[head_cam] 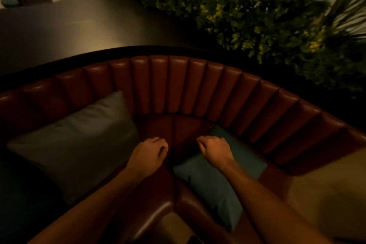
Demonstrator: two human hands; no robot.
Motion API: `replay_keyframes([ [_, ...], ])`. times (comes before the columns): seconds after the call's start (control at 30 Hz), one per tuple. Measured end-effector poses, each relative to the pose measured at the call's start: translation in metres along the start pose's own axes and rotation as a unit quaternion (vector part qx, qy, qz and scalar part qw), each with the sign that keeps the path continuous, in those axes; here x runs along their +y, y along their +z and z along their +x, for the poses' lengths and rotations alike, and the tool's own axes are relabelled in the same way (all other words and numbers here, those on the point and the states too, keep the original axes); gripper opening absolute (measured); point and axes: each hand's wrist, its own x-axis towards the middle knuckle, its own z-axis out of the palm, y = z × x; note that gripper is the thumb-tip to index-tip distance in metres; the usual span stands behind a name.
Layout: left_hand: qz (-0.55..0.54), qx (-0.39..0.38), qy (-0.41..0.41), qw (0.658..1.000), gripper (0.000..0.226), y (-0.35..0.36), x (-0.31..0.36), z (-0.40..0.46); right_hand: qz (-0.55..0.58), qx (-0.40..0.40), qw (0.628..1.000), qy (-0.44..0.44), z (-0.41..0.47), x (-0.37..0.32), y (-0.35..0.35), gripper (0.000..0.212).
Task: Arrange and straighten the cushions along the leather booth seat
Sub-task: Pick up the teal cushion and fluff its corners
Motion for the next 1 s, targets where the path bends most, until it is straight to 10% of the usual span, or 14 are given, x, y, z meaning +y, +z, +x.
replay_keyframes([
  [0.8, 0.048, -0.283, -0.106, 0.952, 0.069, 0.296, 0.065, 0.141, 0.14, -0.007, 0.978, 0.156, 0.013, 0.254, 0.202, 0.035],
  [1.0, 0.074, -0.268, -0.117, 0.954, 0.078, 0.345, 0.069, 0.175, 0.116, -0.047, 0.974, 0.19, 0.053, 0.283, 0.234, 0.063],
])
